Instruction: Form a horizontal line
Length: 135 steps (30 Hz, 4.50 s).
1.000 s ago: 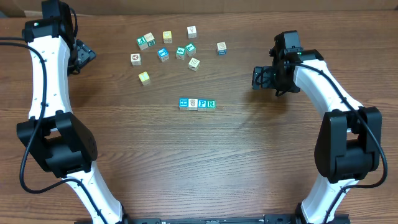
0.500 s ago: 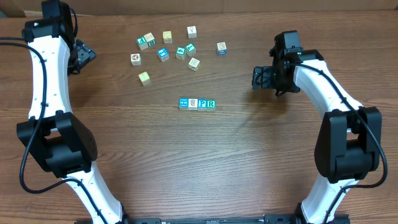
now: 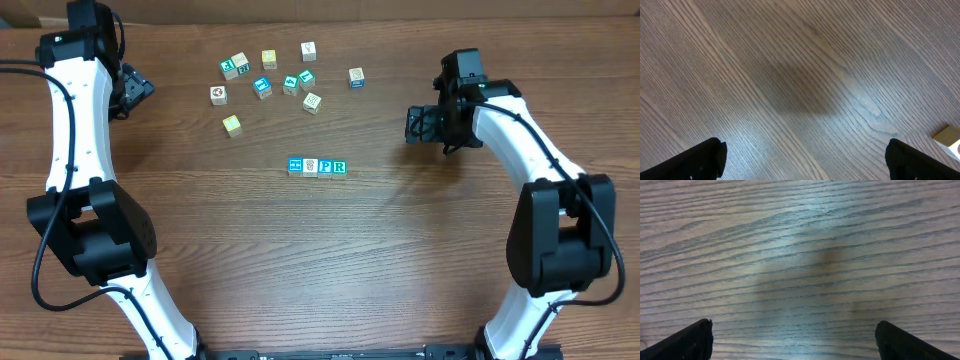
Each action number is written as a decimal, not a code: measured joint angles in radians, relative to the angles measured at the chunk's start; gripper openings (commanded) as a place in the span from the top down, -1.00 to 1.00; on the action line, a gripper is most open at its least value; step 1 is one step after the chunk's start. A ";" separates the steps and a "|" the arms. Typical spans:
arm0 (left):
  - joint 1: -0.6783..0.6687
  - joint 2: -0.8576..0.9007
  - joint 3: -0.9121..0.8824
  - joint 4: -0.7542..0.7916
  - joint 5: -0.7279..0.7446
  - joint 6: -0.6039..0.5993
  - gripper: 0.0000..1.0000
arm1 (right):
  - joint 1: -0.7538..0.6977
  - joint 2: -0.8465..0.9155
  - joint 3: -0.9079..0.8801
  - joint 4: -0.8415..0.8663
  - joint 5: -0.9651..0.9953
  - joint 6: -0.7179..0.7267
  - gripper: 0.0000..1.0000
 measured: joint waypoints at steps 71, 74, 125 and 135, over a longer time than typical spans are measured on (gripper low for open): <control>0.000 0.000 0.000 0.000 0.000 0.000 -0.99 | 0.061 -1.515 -1.472 0.996 -0.011 0.145 -1.00; 0.000 0.000 0.000 -0.001 0.000 0.000 -1.00 | 0.061 -1.604 -1.472 0.875 -0.011 0.151 -1.00; 0.000 0.000 0.000 0.000 0.000 0.000 -1.00 | 0.060 -1.962 -1.472 0.760 -0.009 -0.100 -1.00; 0.000 0.000 0.000 -0.034 0.000 0.000 -1.00 | 0.060 -1.962 -1.472 0.759 -0.009 -0.101 -1.00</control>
